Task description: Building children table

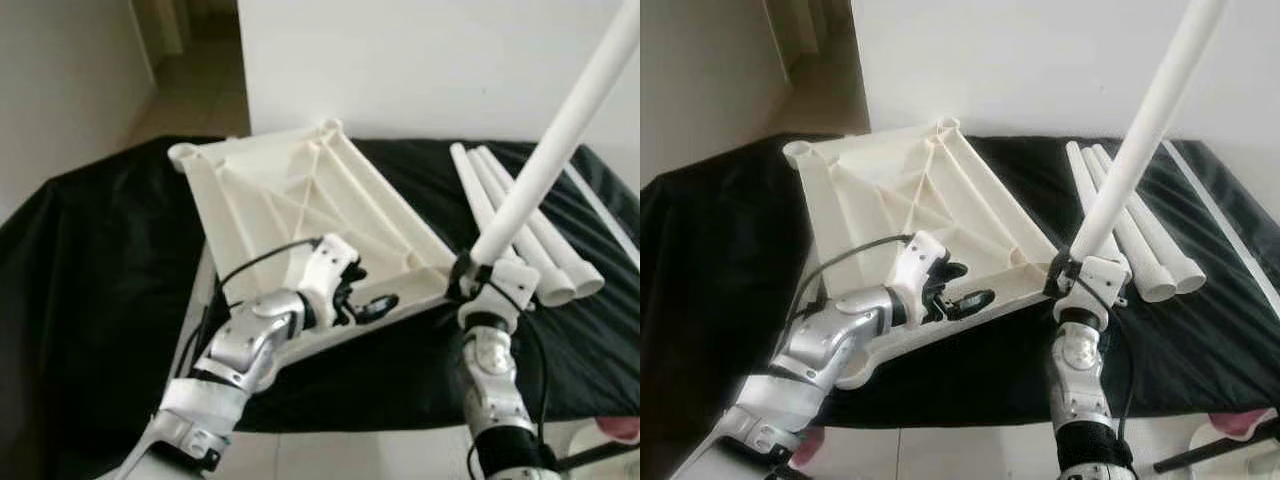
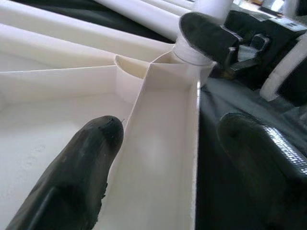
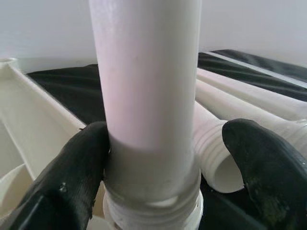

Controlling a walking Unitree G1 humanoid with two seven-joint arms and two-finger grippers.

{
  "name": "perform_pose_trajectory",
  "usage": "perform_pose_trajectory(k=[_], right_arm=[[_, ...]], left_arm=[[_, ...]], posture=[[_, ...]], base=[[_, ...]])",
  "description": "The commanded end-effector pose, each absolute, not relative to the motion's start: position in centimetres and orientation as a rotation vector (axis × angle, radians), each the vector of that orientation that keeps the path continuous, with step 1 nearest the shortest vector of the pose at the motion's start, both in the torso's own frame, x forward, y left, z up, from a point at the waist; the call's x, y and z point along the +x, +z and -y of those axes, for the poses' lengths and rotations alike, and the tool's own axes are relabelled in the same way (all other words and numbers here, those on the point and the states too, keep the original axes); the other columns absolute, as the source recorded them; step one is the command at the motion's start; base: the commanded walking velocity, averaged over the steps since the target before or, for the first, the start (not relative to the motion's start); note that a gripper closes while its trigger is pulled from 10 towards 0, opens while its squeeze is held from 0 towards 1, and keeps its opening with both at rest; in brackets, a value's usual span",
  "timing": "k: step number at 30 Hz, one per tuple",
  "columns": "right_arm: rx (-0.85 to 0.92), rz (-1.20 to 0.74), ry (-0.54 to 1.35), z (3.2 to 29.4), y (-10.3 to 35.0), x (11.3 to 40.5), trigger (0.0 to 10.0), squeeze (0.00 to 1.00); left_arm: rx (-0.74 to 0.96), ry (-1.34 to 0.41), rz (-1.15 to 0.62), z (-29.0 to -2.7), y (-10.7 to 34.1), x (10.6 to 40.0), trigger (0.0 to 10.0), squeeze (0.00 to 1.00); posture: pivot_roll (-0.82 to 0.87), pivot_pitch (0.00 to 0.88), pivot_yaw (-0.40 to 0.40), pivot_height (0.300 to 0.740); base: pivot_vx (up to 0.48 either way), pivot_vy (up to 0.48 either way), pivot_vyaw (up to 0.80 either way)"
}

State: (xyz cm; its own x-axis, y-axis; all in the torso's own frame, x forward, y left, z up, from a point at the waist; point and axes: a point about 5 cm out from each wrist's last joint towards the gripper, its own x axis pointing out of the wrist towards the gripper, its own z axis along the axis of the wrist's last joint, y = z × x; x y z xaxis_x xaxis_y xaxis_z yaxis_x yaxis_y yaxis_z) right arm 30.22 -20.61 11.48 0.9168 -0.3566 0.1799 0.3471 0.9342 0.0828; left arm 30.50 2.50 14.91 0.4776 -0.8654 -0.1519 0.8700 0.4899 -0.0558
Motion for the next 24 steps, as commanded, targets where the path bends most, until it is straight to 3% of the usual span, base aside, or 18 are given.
perform_pose_trajectory(k=[1,3,4,20,24], right_arm=[[0.054,0.177,-0.305,22.2,11.5,29.9,10.0,0.7],[0.055,0.176,-0.286,22.3,11.6,30.0,10.0,0.7],[0.06,0.159,-0.238,22.4,11.4,30.1,10.0,0.0],[-0.112,0.043,0.264,24.0,12.3,31.4,10.0,0.0],[-0.127,0.042,0.276,24.1,12.4,31.5,10.0,0.0]], left_arm=[[0.081,-0.978,-0.179,-2.7,14.5,30.8,10.0,0.0],[0.09,-0.972,-0.179,-2.7,14.5,30.8,10.0,0.0],[0.098,-0.968,-0.186,-2.7,14.4,30.9,10.0,0.0],[0.279,-0.956,-0.134,-0.8,14.2,30.0,10.0,0.0],[0.279,-0.954,-0.133,-0.8,14.2,30.0,10.0,0.0]], posture=[[0.03,0.0,-0.009,0.74],[0.03,0.0,-0.009,0.74],[0.03,0.0,-0.01,0.74],[0.04,0.0,-0.019,0.74],[0.04,0.0,-0.015,0.74]], base=[[0.0,0.0,0.0],[0.0,0.0,0.0],[0.0,0.0,0.0],[0.0,0.0,0.0],[0.0,0.0,0.0]])
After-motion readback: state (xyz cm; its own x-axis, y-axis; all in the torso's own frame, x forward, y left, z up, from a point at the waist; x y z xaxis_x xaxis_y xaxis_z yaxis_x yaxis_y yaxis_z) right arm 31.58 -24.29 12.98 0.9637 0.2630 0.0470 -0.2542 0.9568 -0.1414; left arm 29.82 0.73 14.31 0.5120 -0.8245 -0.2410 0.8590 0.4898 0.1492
